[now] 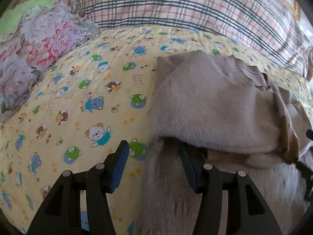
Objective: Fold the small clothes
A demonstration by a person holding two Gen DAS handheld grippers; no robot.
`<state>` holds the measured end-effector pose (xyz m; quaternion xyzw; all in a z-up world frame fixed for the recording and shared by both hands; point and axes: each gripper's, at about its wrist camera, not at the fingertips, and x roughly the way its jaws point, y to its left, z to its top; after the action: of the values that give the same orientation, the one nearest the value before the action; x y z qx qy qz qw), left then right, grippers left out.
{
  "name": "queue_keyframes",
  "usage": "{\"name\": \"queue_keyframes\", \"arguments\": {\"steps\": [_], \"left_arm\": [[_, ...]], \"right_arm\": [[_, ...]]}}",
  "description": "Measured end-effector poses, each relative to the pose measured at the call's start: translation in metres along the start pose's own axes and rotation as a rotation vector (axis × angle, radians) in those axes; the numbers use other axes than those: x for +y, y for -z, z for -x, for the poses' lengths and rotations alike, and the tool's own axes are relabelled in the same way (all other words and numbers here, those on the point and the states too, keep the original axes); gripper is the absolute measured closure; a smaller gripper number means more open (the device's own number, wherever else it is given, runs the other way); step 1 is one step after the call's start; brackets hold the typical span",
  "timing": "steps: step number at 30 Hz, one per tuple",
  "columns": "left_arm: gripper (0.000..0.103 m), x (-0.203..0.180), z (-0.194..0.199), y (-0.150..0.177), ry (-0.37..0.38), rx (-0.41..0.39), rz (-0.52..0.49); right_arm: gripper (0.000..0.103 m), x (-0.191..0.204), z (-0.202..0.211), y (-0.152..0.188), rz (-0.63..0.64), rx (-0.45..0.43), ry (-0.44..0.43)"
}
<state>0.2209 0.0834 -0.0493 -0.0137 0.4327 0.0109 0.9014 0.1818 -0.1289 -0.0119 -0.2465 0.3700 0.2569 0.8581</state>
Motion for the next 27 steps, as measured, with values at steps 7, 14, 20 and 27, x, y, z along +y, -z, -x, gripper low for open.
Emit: {"name": "queue_keyframes", "arguments": {"steps": [7, 14, 20, 27], "left_arm": [[0.047, -0.001, -0.012, -0.006, -0.025, 0.007, 0.046], [0.047, -0.002, -0.010, -0.004, -0.060, -0.021, 0.073], [0.047, 0.002, -0.008, -0.001, -0.054, -0.030, 0.090], [0.047, 0.003, -0.010, 0.000, -0.043, -0.029, 0.097]], "right_arm": [[0.095, 0.017, -0.028, -0.023, 0.035, 0.004, -0.055], [0.103, -0.113, 0.040, 0.002, -0.704, -0.227, -0.225], [0.086, -0.122, 0.039, 0.028, -0.725, -0.130, -0.158], [0.029, -0.040, 0.021, 0.009, -0.245, -0.063, -0.057]]}}
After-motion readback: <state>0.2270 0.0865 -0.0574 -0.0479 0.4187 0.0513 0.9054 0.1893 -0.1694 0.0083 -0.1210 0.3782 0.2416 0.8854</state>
